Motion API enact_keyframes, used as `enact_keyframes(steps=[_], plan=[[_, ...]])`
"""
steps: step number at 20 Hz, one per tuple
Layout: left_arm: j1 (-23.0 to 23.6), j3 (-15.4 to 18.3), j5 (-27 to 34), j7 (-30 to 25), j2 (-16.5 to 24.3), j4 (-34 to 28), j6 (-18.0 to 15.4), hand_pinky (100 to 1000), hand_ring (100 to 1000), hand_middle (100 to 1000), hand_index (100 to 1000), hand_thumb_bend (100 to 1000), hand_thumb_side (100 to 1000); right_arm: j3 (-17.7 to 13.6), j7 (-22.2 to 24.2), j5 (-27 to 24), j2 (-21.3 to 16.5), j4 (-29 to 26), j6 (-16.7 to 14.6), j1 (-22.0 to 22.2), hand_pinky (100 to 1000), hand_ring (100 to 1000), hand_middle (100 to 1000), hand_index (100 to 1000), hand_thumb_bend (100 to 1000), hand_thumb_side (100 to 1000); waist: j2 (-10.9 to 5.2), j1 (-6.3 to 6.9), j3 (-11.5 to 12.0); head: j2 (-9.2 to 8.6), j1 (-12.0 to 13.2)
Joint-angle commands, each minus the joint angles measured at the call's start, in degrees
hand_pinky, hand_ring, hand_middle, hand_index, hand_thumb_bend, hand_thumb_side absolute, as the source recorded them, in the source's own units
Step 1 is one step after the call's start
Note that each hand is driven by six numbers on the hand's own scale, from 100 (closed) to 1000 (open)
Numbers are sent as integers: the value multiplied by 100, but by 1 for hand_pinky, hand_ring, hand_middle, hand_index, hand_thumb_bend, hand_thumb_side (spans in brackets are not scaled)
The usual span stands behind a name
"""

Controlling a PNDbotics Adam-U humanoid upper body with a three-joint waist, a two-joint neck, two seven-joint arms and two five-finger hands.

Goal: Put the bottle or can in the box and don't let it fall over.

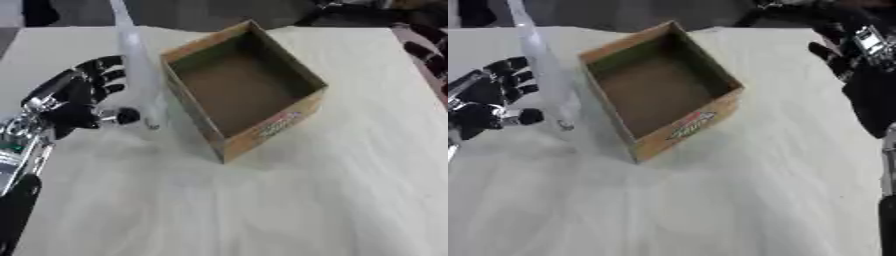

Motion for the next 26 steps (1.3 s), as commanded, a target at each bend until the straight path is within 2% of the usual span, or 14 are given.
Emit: enact_keyframes(steps=[1, 8, 14, 26], plan=[[-168, -7, 38, -69, 35, 56, -29, 1000, 1000, 1000, 891, 828, 109, 4, 25, 22, -65, -40, -17, -70, 971, 1000, 1000, 855, 100, 532, -80, -3, -17, -52, 13], [-344, -45, 38, -171, -36, 166, -32, 1000, 1000, 1000, 888, 829, 108, 11, 42, 23, -55, -36, -16, -85, 971, 1000, 1000, 855, 100, 532, -64, -3, -54, -74, 25], [-495, -58, -357, 117, -134, 280, -255, 1000, 1000, 1000, 873, 844, 100, 22, 60, 21, -45, -27, -11, -102, 971, 1000, 1000, 855, 100, 532, -64, -7, -76, -118, 45], [-628, -139, -538, 268, -310, 564, -472, 1000, 1000, 1000, 810, 868, 100, 30, 85, 19, -29, -17, -14, -121, 971, 1000, 1000, 855, 100, 532, -46, -20, -106, -147, 104]])
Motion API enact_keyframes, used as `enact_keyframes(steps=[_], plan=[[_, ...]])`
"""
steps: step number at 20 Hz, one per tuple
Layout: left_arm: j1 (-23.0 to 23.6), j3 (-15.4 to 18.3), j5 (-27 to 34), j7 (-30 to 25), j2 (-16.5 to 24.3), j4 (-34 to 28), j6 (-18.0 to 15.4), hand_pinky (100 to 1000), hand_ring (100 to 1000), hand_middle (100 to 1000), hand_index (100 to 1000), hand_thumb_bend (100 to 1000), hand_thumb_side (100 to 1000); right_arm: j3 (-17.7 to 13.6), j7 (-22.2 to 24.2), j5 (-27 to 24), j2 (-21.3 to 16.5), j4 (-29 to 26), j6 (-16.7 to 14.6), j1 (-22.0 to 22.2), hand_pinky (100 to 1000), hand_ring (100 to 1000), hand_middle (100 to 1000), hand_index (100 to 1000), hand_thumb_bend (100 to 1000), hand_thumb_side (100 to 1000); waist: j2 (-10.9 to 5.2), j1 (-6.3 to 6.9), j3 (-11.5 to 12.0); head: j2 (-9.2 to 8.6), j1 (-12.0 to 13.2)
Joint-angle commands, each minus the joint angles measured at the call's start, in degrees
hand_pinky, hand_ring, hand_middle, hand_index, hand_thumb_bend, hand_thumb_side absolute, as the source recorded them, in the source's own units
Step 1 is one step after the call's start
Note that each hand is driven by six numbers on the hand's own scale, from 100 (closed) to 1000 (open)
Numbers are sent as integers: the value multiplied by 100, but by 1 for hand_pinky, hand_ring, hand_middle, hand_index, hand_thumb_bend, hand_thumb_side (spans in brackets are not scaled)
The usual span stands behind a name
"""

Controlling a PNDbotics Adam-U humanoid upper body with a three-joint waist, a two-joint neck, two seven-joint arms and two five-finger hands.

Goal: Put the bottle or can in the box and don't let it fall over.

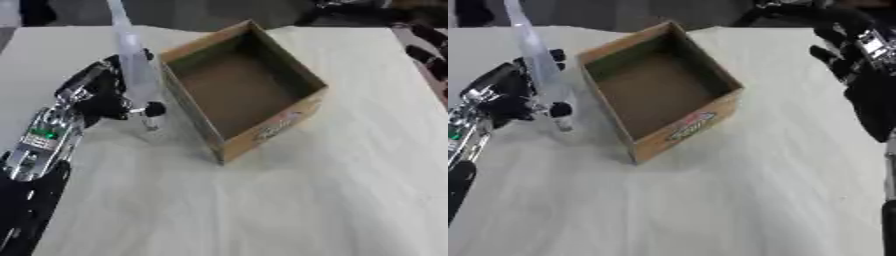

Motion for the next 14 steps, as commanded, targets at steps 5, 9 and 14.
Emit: enact_keyframes(steps=[5, 9, 14], plan=[[-166, -42, -111, 266, -56, 113, -223, 1000, 1000, 1000, 784, 879, 100, 3, 55, 18, -67, -35, -22, -76, 971, 1000, 1000, 855, 100, 532, -76, -10, -12, -87, 76], [-198, -61, -148, 376, -113, 231, -300, 1000, 1000, 1000, 775, 883, 100, 9, 72, 16, -49, -33, -17, -89, 971, 1000, 1000, 856, 100, 532, -74, -15, -23, -90, 111], [-207, -81, -125, 401, -171, 352, -327, 1000, 1000, 1000, 760, 883, 100, 12, 102, 28, -34, -33, -1, -101, 971, 1000, 1000, 856, 100, 532, -71, -12, -32, -87, 130]])
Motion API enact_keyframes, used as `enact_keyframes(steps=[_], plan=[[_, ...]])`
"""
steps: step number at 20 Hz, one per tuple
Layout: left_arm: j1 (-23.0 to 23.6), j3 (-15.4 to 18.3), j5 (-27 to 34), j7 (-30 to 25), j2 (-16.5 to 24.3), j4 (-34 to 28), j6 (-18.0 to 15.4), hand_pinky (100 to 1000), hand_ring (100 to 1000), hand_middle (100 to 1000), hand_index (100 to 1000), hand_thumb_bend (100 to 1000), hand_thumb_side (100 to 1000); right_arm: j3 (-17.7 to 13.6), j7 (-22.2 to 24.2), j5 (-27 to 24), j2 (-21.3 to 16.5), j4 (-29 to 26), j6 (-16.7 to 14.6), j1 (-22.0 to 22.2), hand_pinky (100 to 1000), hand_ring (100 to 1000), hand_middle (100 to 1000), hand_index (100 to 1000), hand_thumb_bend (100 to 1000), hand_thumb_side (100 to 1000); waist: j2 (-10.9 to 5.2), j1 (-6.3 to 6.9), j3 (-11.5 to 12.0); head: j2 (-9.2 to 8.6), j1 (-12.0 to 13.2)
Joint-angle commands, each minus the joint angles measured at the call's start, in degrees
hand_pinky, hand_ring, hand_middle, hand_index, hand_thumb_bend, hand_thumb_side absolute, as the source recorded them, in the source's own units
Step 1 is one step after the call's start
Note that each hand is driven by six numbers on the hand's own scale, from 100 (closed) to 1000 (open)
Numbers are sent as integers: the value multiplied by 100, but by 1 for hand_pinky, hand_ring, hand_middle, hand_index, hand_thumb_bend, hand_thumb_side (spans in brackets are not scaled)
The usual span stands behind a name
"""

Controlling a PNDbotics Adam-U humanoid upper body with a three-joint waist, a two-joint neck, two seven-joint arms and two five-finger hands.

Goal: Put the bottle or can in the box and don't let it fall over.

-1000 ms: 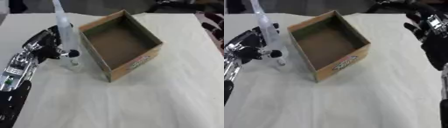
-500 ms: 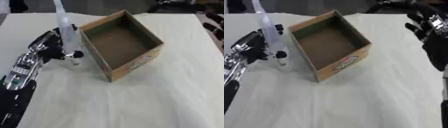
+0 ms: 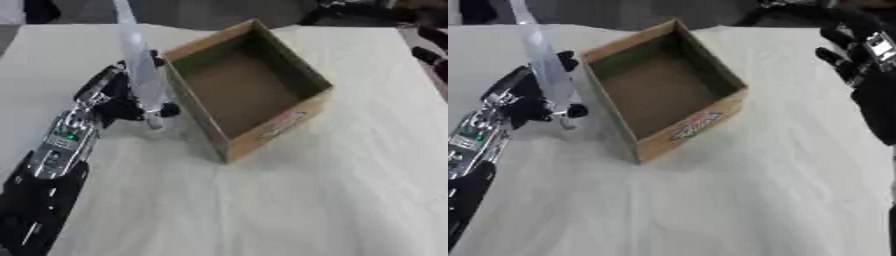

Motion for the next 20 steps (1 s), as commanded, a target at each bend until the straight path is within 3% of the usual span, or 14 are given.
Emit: enact_keyframes(steps=[1, 9, 14, 18, 19, 20], plan=[[-126, -15, 9, 26, -3, -9, -18, 1000, 1000, 1000, 759, 883, 100, -6, 35, 28, -42, -52, -7, -83, 971, 1000, 1000, 856, 100, 532, -91, 2, -14, -80, 30], [-131, -26, -7, -44, -74, 115, -45, 1000, 1000, 995, 714, 844, 100, -8, 35, 15, -17, -58, 10, -103, 972, 1000, 1000, 856, 100, 533, -85, 2, -31, -82, 62], [-165, -8, 22, 131, -109, 231, -85, 1000, 1000, 908, 626, 744, 100, -8, 33, 6, -9, -62, 17, -113, 972, 1000, 1000, 855, 100, 533, -79, -2, -44, -92, 80], [-178, -10, -6, 297, -121, 301, -154, 1000, 1000, 888, 590, 684, 100, -10, 31, 1, -5, -62, 21, -118, 972, 1000, 1000, 853, 100, 533, -75, -3, -49, -87, 95], [-177, -14, -19, 319, -120, 308, -175, 998, 1000, 883, 580, 558, 100, -11, 30, 0, -5, -62, 22, -118, 972, 1000, 1000, 852, 100, 533, -74, -2, -49, -84, 96], [-175, -17, -38, 336, -120, 312, -200, 994, 1000, 866, 558, 335, 100, -12, 29, -1, -5, -62, 23, -119, 972, 1000, 1000, 852, 100, 533, -73, -2, -49, -83, 96]])
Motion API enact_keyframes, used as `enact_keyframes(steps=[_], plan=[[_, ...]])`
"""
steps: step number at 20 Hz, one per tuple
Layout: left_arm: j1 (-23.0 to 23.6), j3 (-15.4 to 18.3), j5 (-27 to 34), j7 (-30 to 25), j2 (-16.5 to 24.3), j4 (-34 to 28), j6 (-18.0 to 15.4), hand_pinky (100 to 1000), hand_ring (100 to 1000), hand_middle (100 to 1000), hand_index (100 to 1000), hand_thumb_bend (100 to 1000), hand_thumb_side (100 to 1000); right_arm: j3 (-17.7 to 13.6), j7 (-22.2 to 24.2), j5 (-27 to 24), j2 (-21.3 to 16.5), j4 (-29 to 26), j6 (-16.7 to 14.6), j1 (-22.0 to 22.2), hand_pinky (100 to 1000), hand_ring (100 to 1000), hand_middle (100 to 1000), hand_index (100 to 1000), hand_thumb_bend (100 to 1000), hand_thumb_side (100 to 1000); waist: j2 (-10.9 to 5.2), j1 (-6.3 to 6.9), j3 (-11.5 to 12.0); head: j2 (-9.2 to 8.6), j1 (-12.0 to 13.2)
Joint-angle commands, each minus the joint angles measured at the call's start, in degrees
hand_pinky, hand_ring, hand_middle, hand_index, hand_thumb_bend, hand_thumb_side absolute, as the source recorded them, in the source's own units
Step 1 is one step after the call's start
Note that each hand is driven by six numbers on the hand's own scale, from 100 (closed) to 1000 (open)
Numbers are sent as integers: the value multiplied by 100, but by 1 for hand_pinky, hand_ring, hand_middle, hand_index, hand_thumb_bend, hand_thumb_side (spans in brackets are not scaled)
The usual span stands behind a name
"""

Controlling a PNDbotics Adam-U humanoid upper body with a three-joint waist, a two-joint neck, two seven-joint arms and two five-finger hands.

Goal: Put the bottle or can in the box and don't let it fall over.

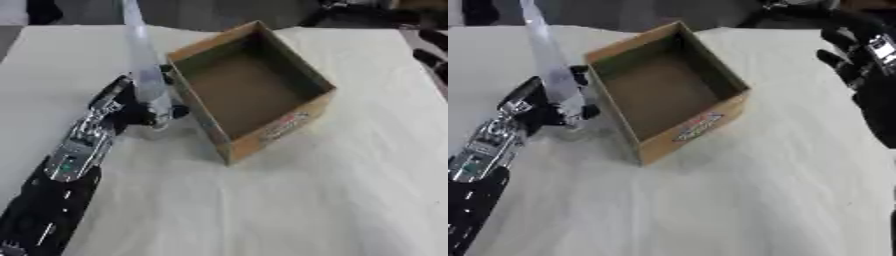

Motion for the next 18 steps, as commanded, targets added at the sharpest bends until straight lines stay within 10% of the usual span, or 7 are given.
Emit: enact_keyframes(steps=[1, 18], plan=[[-121, 12, -64, 92, 30, -41, -81, 990, 1000, 854, 546, 214, 100, -27, 1, -2, -53, -64, 6, -84, 972, 1000, 1000, 852, 100, 533, -91, -1, -15, -50, 21], [-125, -10, -278, 207, 25, -43, -309, 895, 1000, 706, 377, 104, 100, -34, -15, -19, -51, -64, 20, -96, 972, 1000, 1000, 849, 100, 532, -97, 12, -31, -40, 13]])
